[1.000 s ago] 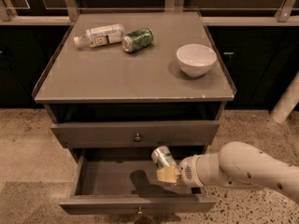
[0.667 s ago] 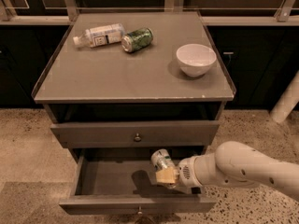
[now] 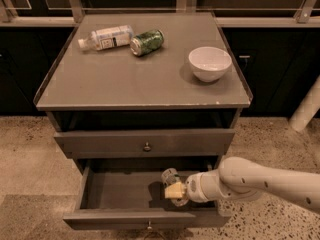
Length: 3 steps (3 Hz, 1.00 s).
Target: Place 7up can into middle drawer
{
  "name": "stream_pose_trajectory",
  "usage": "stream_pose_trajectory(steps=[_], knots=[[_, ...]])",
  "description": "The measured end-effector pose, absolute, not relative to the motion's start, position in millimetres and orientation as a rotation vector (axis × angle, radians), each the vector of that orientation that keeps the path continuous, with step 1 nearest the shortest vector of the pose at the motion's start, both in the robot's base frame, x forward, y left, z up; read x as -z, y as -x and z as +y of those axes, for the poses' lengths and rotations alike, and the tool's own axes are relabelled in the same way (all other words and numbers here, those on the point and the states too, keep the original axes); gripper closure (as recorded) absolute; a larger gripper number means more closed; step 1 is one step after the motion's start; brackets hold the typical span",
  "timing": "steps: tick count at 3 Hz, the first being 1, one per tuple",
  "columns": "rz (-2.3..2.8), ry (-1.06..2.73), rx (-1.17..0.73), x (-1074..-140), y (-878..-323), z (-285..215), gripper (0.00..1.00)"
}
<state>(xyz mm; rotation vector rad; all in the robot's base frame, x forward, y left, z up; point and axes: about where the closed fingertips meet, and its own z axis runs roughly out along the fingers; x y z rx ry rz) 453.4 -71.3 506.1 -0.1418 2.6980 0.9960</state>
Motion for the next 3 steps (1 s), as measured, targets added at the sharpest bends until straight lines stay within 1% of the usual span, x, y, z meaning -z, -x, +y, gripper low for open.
stream_pose_trajectory(steps=[2, 3], knots=[[2.717, 0.094, -1.038, -483, -452, -71, 1.00], [2.720, 0.101, -1.078, -460, -470, -65, 1.00]])
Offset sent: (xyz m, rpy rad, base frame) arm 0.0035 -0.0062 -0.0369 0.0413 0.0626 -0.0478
